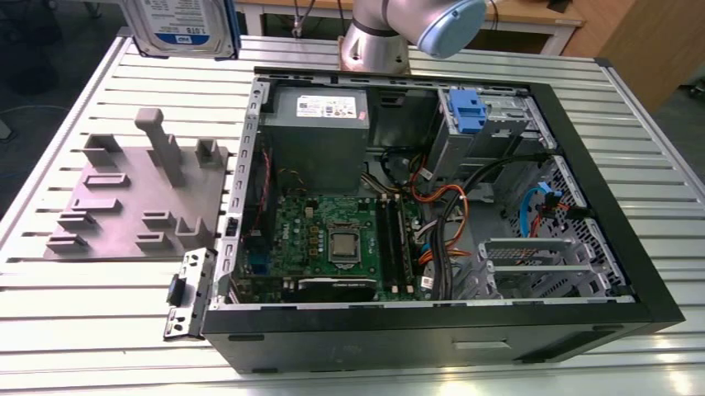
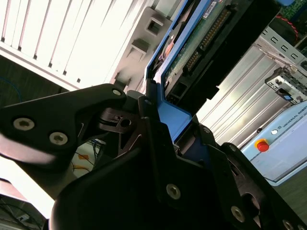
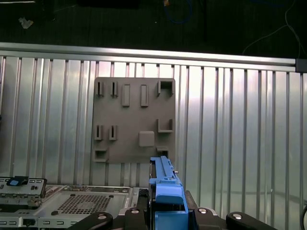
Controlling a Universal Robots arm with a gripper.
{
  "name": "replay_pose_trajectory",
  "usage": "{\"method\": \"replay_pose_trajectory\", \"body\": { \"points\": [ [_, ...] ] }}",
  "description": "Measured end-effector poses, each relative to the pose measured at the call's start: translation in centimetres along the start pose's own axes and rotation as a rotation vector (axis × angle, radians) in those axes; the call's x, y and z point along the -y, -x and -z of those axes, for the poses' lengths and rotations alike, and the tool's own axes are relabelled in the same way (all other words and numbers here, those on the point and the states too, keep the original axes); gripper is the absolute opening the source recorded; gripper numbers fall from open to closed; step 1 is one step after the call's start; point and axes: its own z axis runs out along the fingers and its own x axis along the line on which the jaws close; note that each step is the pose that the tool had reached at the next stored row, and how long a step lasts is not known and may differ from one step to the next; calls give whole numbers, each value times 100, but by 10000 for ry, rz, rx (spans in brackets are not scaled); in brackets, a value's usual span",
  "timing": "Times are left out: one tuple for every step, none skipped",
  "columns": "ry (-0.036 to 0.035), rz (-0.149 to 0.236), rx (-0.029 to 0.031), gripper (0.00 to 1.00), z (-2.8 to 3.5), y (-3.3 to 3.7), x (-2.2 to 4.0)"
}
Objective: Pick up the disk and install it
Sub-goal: 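Pick up the disk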
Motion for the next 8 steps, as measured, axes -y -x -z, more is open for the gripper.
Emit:
{"method": "replay_pose_trajectory", "body": {
  "points": [
    [0, 0, 0, 37, 0, 0, 2],
    [0, 0, 0, 37, 0, 0, 4],
    [1, 0, 0, 37, 1, 0, 7],
    [0, 0, 0, 37, 0, 0, 9],
    [0, 0, 0, 37, 1, 0, 11],
    [0, 0, 0, 37, 1, 0, 14],
    [0, 0, 0, 37, 1, 0, 16],
    [0, 0, -1, 37, 1, 0, 18]
  ]
}}
